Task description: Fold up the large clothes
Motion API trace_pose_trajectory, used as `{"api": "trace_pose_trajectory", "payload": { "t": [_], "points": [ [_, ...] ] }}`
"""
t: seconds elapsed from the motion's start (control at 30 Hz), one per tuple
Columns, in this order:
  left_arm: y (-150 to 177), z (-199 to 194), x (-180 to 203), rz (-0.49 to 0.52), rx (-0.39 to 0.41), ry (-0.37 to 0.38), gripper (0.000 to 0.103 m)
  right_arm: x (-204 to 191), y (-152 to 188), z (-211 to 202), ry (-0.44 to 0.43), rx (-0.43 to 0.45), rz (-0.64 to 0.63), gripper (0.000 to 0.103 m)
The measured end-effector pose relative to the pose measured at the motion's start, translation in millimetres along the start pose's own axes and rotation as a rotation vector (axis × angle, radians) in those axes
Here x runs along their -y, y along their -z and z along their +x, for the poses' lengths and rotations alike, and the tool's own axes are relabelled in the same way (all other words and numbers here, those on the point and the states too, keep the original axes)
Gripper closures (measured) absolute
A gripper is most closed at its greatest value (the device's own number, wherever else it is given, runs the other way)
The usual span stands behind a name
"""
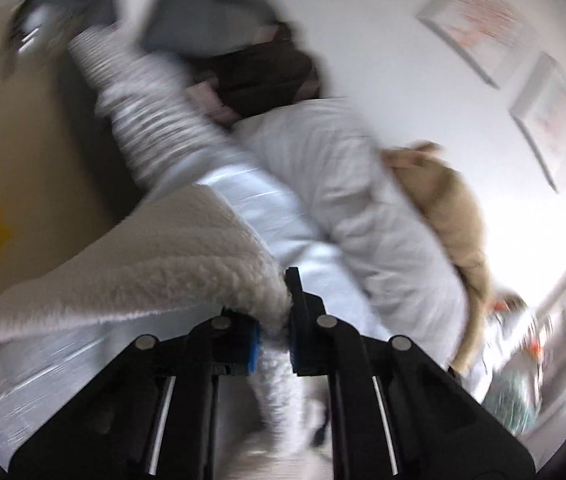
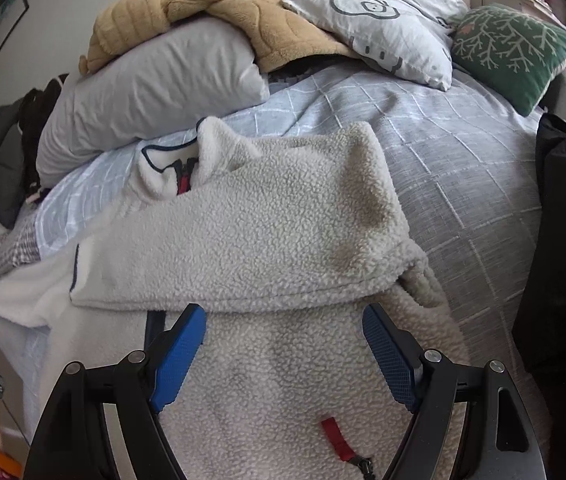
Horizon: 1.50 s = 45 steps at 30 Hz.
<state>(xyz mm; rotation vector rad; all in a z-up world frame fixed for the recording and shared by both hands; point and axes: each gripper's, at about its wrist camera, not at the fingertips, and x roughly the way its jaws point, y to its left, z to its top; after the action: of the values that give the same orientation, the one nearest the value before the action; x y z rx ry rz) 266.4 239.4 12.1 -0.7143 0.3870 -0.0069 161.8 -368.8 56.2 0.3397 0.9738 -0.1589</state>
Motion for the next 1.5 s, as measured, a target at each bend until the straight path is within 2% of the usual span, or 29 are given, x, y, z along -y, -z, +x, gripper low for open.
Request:
{"api": "trace_pose_trajectory", "payload": {
  "t": [0.17, 0.23, 0.33, 0.47, 0.5, 0.63, 0.67, 0.7, 0.8, 0.83, 0.87, 0.93, 1.03, 1.13, 1.23, 1.27, 1.3, 1.33, 1.37, 1.4, 1.5],
  "points": [
    [12.7, 2.5, 102.3, 0.205, -0.028, 0.175, 0.091, -0.2, -0.6, -3.0, -0.014, 0.005, 0.005, 0.020],
    [28.5, 6.3, 135.5, 0.275, -0.069, 0.237, 0.091, 0.1, -0.5, -4.3, -0.018, 0.008, 0.008, 0.020],
    [69.0, 17.8, 176.2, 0.399, -0.162, 0.300, 0.090, 1.8, -0.6, -5.3, -0.022, 0.010, 0.016, 0.020],
    [143.8, 48.5, 195.0, 0.554, -0.358, 0.289, 0.090, 4.9, -0.2, -5.4, -0.024, 0.005, 0.019, 0.020],
    [164.0, 56.2, 191.4, 0.579, -0.413, 0.269, 0.089, 5.5, 0.2, -5.5, -0.025, 0.004, 0.021, 0.020],
    [248.8, 98.0, 154.4, 0.636, -0.717, 0.170, 0.086, 7.6, 0.4, -5.7, -0.031, 0.002, 0.032, 0.020],
    [258.1, 91.8, 146.3, 0.642, -0.718, 0.178, 0.083, 7.7, 0.5, -5.4, -0.033, 0.000, 0.033, 0.020],
    [257.5, 82.3, 140.5, 0.633, -0.669, 0.214, 0.083, 7.1, 0.9, -4.6, -0.037, -0.005, 0.032, 0.020],
    [241.7, 71.1, 135.7, 0.568, -0.713, 0.219, 0.076, 5.4, 2.2, -3.1, -0.042, -0.015, 0.025, 0.020],
    [233.8, 66.9, 134.8, 0.548, -0.732, 0.214, 0.066, 4.3, 2.5, -2.9, -0.044, -0.016, 0.022, 0.020],
    [223.1, 62.6, 133.3, 0.531, -0.742, 0.197, 0.051, 4.0, 3.0, -2.8, -0.046, -0.016, 0.020, 0.020],
    [202.5, 57.9, 129.1, 0.488, -0.718, 0.184, 0.037, 2.8, 3.2, -2.7, -0.047, -0.017, 0.018, 0.020],
    [160.9, 53.8, 106.0, 0.334, -0.655, 0.189, 0.026, 1.5, 3.2, -2.5, -0.055, -0.017, 0.020, 0.020],
    [131.0, 68.8, 72.3, 0.139, -0.636, 0.126, 0.026, -1.9, 3.8, -1.8, -0.057, -0.017, 0.014, 0.020],
    [124.1, 89.2, 47.9, 0.030, -0.609, 0.028, 0.029, -7.2, 4.3, -0.4, -0.064, -0.020, 0.007, 0.020],
    [125.5, 94.9, 44.3, 0.006, -0.589, 0.003, 0.041, -8.6, 4.2, 0.0, -0.067, -0.021, 0.005, 0.020],
    [125.9, 97.9, 43.0, -0.011, -0.564, -0.013, 0.049, -10.6, 4.3, 0.7, -0.071, -0.022, 0.001, 0.020],
    [126.4, 98.6, 44.9, -0.023, -0.535, -0.022, 0.065, -12.7, 4.6, 1.3, -0.075, -0.025, -0.004, 0.020],
    [126.9, 99.3, 51.6, -0.023, -0.503, -0.013, 0.078, -14.9, 4.8, 1.7, -0.079, -0.026, -0.010, 0.020],
    [126.5, 98.2, 59.9, -0.018, -0.482, 0.017, 0.083, -16.3, 5.1, 1.7, -0.081, -0.026, -0.014, 0.020],
    [128.2, 87.7, 95.6, 0.017, -0.453, 0.137, 0.087, -18.8, 5.1, 1.0, -0.083, -0.018, -0.027, 0.020]
  ]
}}
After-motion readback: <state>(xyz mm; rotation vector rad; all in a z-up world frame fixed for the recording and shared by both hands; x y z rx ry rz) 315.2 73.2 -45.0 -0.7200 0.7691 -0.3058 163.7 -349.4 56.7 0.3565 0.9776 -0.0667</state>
